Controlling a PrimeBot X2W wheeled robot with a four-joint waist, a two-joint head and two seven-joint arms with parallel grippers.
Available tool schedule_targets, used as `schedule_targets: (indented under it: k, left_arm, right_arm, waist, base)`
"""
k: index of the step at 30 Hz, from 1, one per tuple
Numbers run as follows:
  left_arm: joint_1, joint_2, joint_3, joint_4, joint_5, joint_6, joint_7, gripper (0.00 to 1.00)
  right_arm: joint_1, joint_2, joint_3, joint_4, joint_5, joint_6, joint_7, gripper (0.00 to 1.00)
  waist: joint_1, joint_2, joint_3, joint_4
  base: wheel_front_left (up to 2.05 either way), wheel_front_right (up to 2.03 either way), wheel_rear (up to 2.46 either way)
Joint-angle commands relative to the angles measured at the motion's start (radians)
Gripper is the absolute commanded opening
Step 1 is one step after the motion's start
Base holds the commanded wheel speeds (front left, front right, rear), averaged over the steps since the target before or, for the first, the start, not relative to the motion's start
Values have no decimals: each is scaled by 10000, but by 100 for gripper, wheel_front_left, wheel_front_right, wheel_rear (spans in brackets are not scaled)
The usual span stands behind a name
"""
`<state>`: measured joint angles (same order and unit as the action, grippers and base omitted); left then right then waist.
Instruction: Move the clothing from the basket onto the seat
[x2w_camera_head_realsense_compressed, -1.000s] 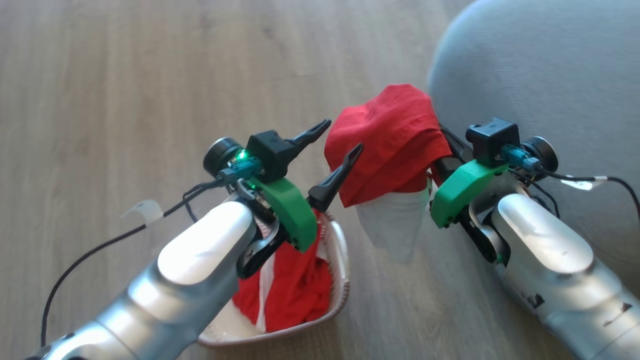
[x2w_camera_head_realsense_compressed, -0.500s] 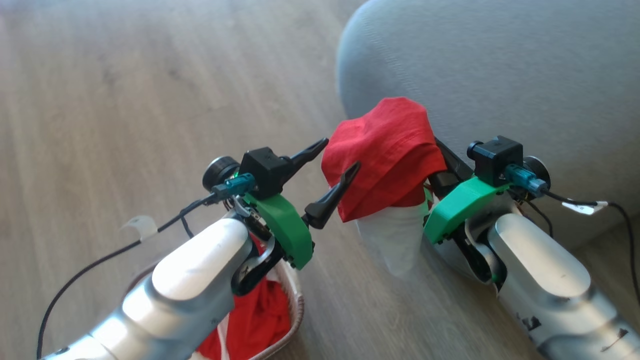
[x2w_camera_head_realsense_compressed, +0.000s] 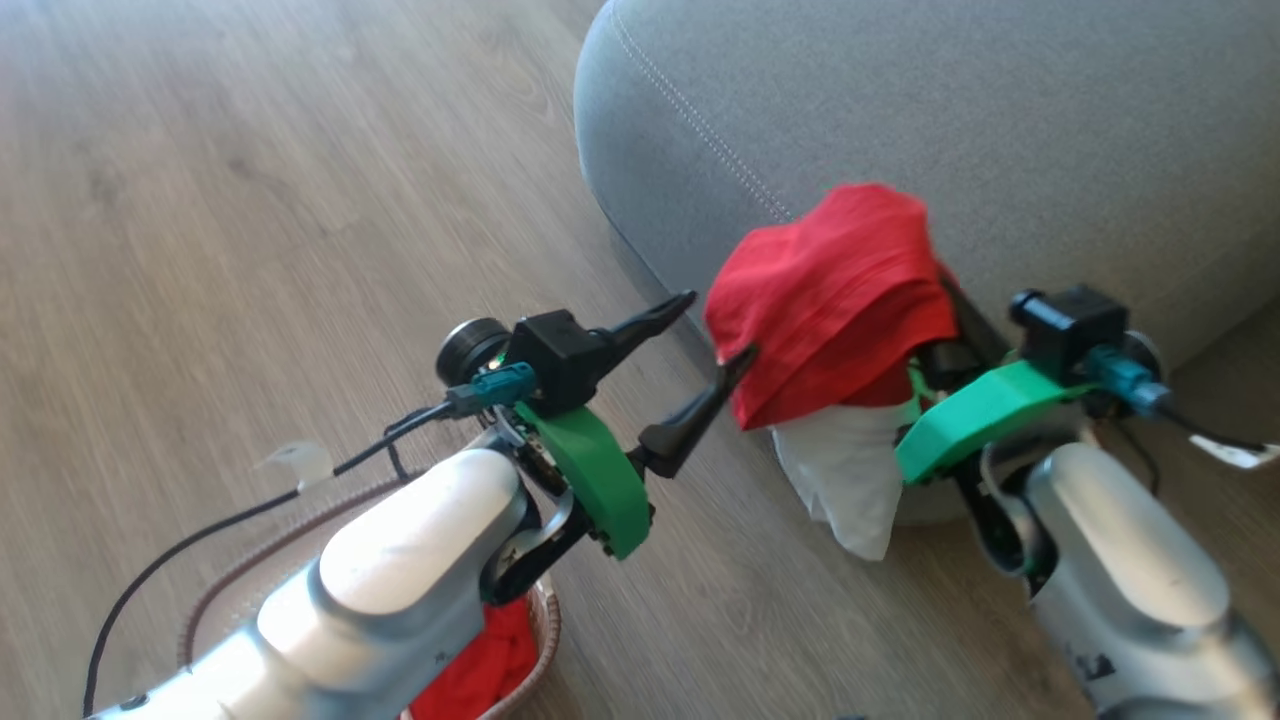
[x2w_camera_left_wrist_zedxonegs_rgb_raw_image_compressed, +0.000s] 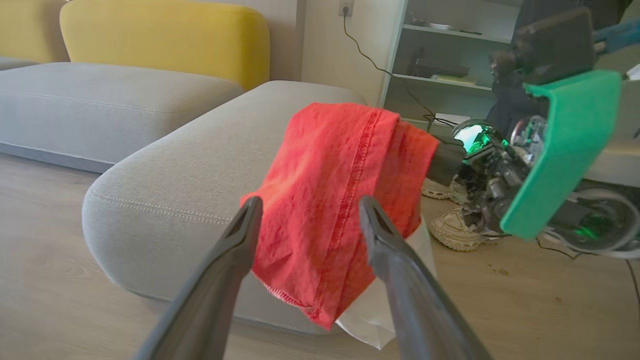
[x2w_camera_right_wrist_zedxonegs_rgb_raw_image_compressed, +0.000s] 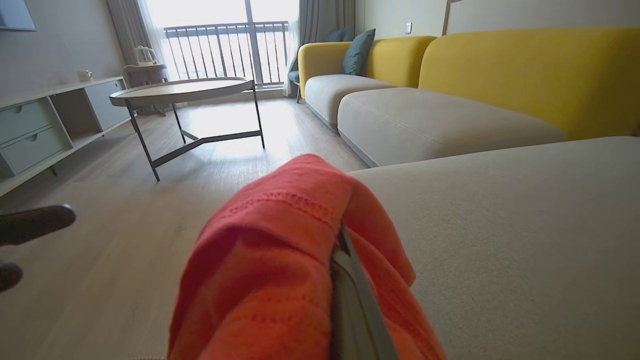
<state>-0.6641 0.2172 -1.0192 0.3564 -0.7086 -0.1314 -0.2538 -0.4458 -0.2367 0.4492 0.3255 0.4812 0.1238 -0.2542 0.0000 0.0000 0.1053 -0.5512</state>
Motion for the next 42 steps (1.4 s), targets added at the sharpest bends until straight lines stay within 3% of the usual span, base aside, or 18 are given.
schedule_targets:
  k: [1, 11, 23, 30, 42]
  left_arm:
    - [-721, 218, 282, -374, -37, 8, -80, 100]
    - [-1021, 689, -80, -1098, 235, 8, -80, 100]
    - [-2296, 1256, -1148, -1402, 281, 8, -80, 100]
    - [-3124, 1597, -1866, -1435, 92, 8, -66, 100]
    - [-3598, 1877, -1956, -1578, 177, 9, -74, 100]
  right_arm:
    - [-268, 15, -243, -396, -188, 69, -76, 0]
    - [-2205, -436, -2060, 221, -1190, 69, -76, 0]
    - [-4913, -1267, -4410, 1621, -2105, 69, -76, 0]
    - [-6768, -1761, -6142, 3219, -2890, 69, -76, 0]
    - [-8930, -2949, -9434, 5544, -4812, 69, -63, 0]
  waist:
    - [0, 0, 199, -33]
    - [0, 0, 1568, -22]
    - [0, 0, 3861, 832]
    - [0, 0, 5274, 1389]
    - [0, 0, 6955, 2712]
  base:
    - [0, 0, 0]
    - [0, 0, 0]
    - [0, 0, 0]
    - [0, 0, 0]
    - [0, 0, 0]
